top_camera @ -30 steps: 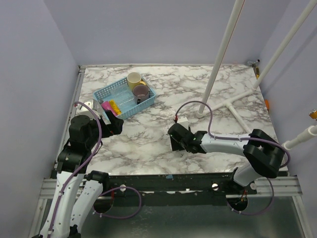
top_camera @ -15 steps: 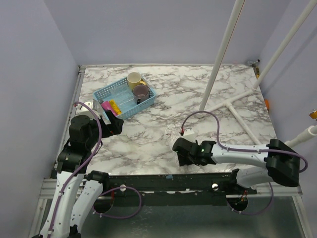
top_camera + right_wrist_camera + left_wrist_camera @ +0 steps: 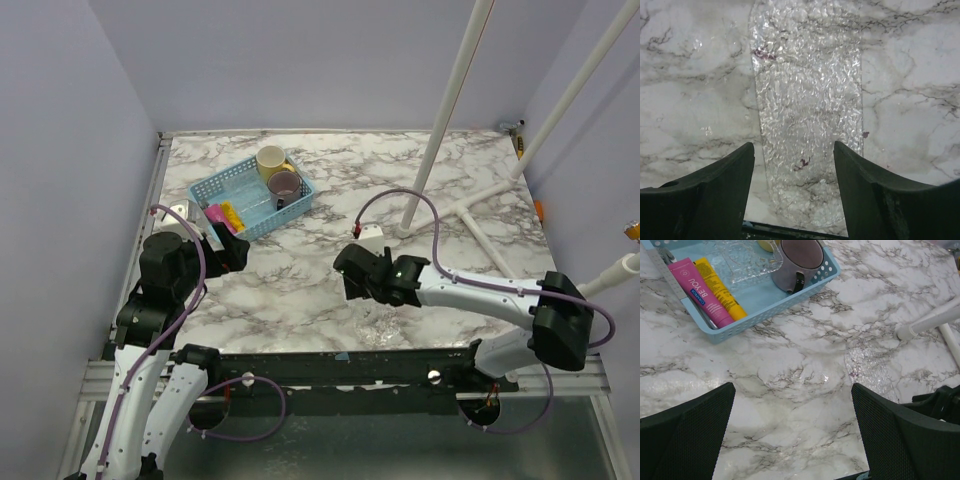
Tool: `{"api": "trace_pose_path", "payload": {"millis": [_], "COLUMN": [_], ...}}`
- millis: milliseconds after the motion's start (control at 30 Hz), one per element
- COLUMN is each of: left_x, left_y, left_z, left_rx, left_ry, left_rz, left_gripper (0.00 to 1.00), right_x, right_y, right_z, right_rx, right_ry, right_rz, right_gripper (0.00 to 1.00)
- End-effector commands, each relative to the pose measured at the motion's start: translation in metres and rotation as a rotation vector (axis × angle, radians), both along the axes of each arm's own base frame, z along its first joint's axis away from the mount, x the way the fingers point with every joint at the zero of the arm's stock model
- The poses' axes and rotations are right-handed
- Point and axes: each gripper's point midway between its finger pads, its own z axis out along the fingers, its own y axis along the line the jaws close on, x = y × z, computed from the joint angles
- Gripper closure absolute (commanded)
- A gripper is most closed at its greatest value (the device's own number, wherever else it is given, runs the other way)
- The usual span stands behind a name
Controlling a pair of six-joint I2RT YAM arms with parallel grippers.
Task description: Prepare toiletry sets of a toothbrush and toothpaste on the tray
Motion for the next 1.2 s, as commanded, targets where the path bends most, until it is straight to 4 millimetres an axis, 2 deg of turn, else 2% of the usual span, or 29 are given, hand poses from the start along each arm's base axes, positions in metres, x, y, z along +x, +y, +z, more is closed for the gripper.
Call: {"api": "trace_pose_path", "payload": {"millis": [0,233,500,867,1167], "left_x": [0.000,0.000,-0.001,-0.002,-0.002], "left_y": [0.004,0.003,0.002,0.001,0.001], "left_z": [-0.004,-0.005,-0.004,-0.004,-0.003], "left_rx": [0.019,0.016,0.013,0.011,0.012], "left_ry": [0.009,0.012,0.009,0.006,0.005], "left_rz": [0.012,0.005,0.000,-0.004,-0.007], "left_gripper": [0.01,0.01,0.01,0.01,0.01], "right_x": [0.037,0.070,0.092,0.101,0.094], "right_y": [-0.002,0.009,0.027,0.051,0.059], "right_z": [0.004,-0.009,-0.023,-0.055,-0.074], "right_rx": [-0.017,0.041,0.103,0.122,0.126], "right_ry": [-0.052,-0.013,0.035,0.108,0.168], "right_rz": [-0.025,-0.020,-0.004,0.018,0.065], "right_gripper": [0.32,0.32,0.32,0.32,0.32]}}
